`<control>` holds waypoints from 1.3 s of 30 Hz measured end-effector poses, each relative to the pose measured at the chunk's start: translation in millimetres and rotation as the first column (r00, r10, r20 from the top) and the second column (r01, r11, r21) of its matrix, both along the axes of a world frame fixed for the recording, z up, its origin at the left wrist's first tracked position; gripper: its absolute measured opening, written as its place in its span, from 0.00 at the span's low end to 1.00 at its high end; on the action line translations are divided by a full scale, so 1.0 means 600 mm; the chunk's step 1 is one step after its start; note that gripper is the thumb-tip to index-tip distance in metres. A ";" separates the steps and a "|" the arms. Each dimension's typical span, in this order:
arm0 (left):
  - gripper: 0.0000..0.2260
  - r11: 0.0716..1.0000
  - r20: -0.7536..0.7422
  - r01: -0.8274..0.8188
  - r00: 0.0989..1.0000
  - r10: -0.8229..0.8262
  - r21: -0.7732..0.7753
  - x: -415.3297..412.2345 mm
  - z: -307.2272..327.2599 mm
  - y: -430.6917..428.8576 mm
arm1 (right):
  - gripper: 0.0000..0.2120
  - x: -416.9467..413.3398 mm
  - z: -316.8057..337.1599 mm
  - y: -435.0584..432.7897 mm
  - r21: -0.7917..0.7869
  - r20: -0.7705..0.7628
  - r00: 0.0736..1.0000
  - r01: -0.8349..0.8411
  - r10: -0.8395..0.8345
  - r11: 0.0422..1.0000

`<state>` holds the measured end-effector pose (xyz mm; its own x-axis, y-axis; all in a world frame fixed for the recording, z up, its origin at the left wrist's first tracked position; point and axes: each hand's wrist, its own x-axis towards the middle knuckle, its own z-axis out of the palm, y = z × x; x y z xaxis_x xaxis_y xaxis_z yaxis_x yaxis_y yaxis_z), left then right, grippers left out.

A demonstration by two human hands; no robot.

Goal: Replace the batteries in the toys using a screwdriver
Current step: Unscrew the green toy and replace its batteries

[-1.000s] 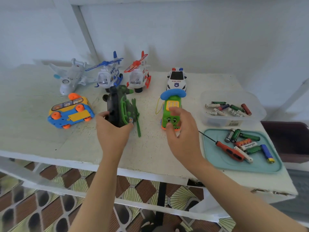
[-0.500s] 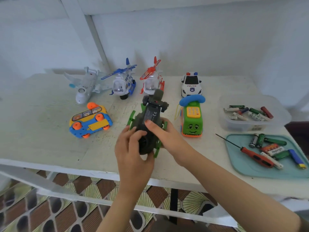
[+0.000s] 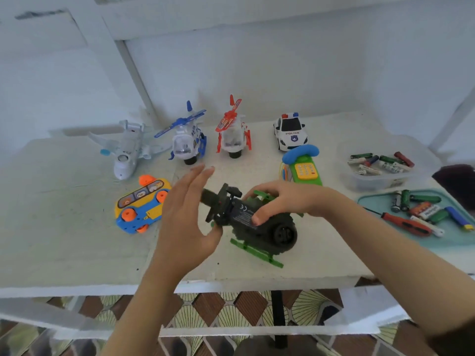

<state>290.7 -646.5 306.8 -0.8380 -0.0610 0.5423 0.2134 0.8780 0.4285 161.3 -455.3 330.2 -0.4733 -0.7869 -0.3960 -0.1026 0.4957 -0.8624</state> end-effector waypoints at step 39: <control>0.17 0.918 -0.100 0.235 0.972 -0.214 0.319 -0.011 -0.122 -0.009 | 0.03 0.080 -0.059 0.223 -0.478 -0.339 0.110 0.835 -0.934 0.272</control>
